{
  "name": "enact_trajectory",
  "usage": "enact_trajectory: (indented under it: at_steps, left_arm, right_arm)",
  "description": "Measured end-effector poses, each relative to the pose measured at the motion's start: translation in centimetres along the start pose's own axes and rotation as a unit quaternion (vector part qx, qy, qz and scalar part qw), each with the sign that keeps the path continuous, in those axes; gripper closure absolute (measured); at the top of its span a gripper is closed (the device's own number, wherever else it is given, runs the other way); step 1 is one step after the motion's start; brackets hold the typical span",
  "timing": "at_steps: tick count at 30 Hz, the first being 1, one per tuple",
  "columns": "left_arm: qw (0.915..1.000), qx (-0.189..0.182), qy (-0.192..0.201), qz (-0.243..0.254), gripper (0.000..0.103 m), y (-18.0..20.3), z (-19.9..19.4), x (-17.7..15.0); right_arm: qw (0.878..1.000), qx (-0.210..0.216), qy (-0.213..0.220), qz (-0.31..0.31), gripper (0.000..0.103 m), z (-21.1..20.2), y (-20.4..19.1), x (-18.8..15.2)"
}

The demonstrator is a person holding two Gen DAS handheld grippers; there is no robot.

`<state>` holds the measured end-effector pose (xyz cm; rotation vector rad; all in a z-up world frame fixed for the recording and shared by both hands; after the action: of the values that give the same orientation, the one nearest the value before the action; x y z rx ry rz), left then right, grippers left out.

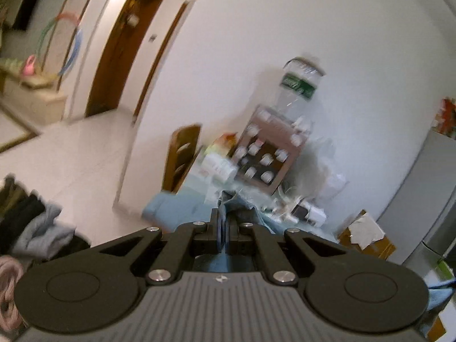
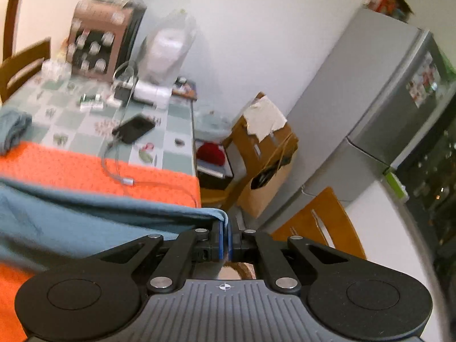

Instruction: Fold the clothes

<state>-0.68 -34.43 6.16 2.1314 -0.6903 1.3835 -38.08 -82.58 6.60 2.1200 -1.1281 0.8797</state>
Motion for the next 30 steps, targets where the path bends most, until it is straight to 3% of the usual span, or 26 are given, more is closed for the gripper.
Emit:
enact_trajectory:
  at_steps: [4, 7, 9, 11, 14, 18, 25, 28, 30]
  left_arm:
    - [0.9992, -0.006, -0.035, -0.016, 0.100, -0.2, 4.1, -1.4]
    - [0.9974, -0.016, -0.064, -0.030, 0.100, -0.2, 7.8, -2.2]
    - [0.9977, -0.003, -0.068, -0.007, 0.101, 0.0, 8.9, -2.0]
    - [0.9990, -0.009, -0.043, -0.001, 0.101, 0.0, 8.3, -1.1]
    - [0.9994, -0.005, -0.030, -0.015, 0.100, -0.6, 7.0, -0.6]
    - [0.9961, 0.007, -0.086, -0.019, 0.100, -1.7, 5.1, -3.9]
    - [0.9719, 0.048, -0.222, -0.061, 0.100, -5.3, -0.1, -14.4]
    - [0.9705, 0.045, -0.232, -0.048, 0.100, -5.7, 0.6, -15.1]
    - [0.9708, 0.041, -0.234, -0.035, 0.100, -5.8, 1.4, -15.2]
  right_arm:
    - [0.999, 0.009, -0.032, -0.035, 0.098, 3.3, -0.6, -0.5]
    - [0.999, 0.007, -0.026, -0.038, 0.098, 5.7, -1.5, 0.3]
    - [0.998, 0.006, -0.026, -0.049, 0.098, 6.9, -2.2, 0.8]
    - [0.996, 0.019, -0.043, -0.077, 0.098, 7.3, -2.9, 0.7]
    - [0.998, 0.032, -0.042, -0.035, 0.098, 6.5, -1.9, 1.1]
    - [0.994, 0.044, -0.086, -0.056, 0.098, 5.4, -2.0, -2.0]
    - [0.972, 0.073, -0.214, -0.060, 0.098, 2.6, -1.6, -10.5]
    - [0.968, 0.075, -0.235, -0.051, 0.098, 2.7, -1.9, -12.4]
    - [0.970, 0.072, -0.223, -0.057, 0.098, 3.5, -2.6, -11.8]
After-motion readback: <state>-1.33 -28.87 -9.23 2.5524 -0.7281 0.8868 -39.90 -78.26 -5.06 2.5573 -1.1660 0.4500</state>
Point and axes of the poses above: each gripper's, at about its wrist camera, not at the fingertips, and z roughly the way its jaws point, y to its right, x to its top, the point moved 7 cm from there along z, roughly the way its jaws point, and after that the axes turned 15 degrees about z, right-handed, at the moved point
